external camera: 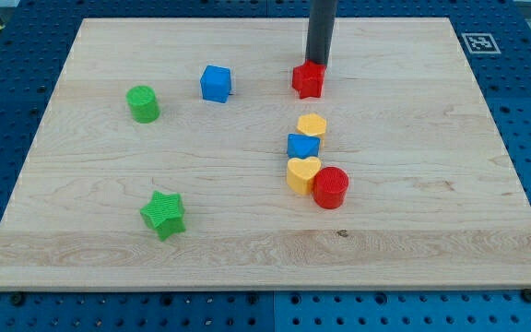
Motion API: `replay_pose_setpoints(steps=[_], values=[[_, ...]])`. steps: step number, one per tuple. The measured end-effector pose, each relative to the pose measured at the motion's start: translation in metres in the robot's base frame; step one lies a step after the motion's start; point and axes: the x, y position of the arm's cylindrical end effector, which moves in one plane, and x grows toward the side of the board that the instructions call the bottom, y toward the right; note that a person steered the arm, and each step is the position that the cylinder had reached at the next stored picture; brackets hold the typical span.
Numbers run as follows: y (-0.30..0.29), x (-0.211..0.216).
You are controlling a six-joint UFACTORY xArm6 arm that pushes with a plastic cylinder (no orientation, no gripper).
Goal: Slide the red star close to the top side of the yellow hexagon
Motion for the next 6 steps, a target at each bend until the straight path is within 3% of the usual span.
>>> replay_pose_setpoints(steps=[6], values=[[-0.001, 0.047]])
